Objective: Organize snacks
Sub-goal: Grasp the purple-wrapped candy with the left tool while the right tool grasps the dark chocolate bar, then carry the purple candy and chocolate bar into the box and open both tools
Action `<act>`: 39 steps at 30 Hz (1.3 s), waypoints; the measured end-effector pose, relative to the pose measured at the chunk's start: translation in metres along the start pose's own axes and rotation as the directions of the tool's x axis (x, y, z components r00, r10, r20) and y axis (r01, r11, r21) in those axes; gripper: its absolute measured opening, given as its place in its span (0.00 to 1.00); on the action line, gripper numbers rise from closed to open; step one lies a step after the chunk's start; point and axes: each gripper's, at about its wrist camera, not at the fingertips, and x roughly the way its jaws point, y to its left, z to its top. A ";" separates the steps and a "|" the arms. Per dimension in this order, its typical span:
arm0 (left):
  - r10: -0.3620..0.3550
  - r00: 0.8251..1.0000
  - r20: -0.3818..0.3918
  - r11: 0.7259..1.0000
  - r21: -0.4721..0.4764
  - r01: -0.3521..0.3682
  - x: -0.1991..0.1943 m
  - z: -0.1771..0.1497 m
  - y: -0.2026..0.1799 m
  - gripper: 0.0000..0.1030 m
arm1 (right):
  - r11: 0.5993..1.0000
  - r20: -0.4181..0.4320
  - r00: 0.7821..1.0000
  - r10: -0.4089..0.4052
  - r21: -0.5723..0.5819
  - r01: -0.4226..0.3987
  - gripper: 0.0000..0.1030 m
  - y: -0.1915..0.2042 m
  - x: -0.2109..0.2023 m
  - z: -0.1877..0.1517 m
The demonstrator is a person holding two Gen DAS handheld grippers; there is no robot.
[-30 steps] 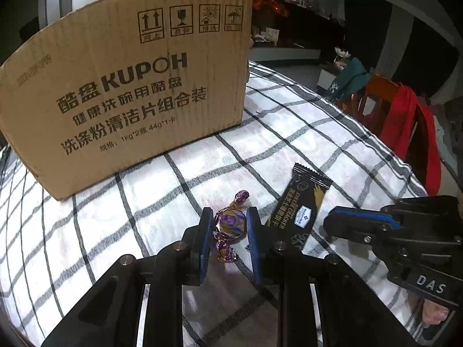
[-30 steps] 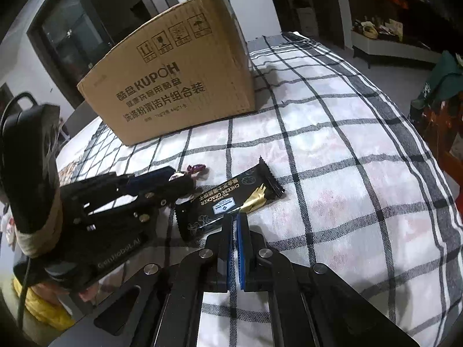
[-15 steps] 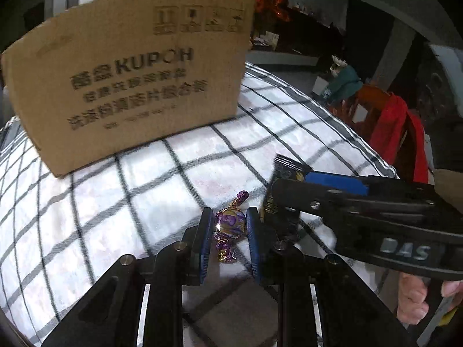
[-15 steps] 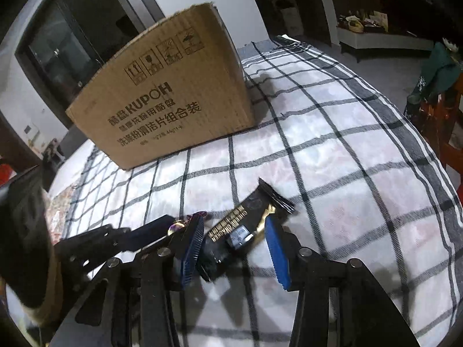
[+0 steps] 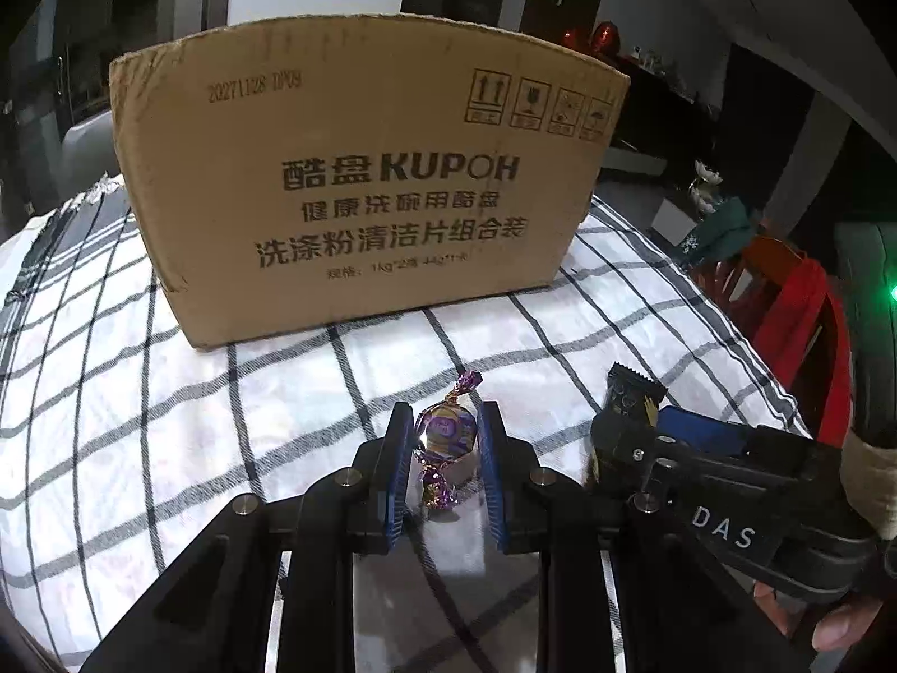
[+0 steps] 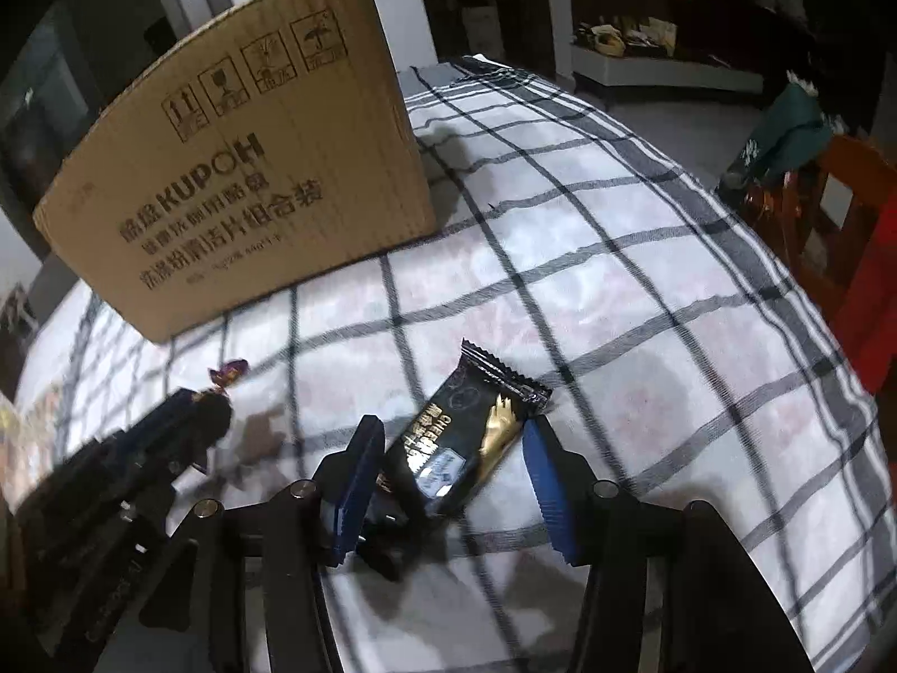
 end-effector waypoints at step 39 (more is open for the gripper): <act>0.059 0.988 0.145 0.998 0.011 -0.062 -0.087 0.047 -0.026 0.23 | 0.975 0.275 0.945 0.177 -0.177 -0.131 0.37 0.010 -0.101 0.036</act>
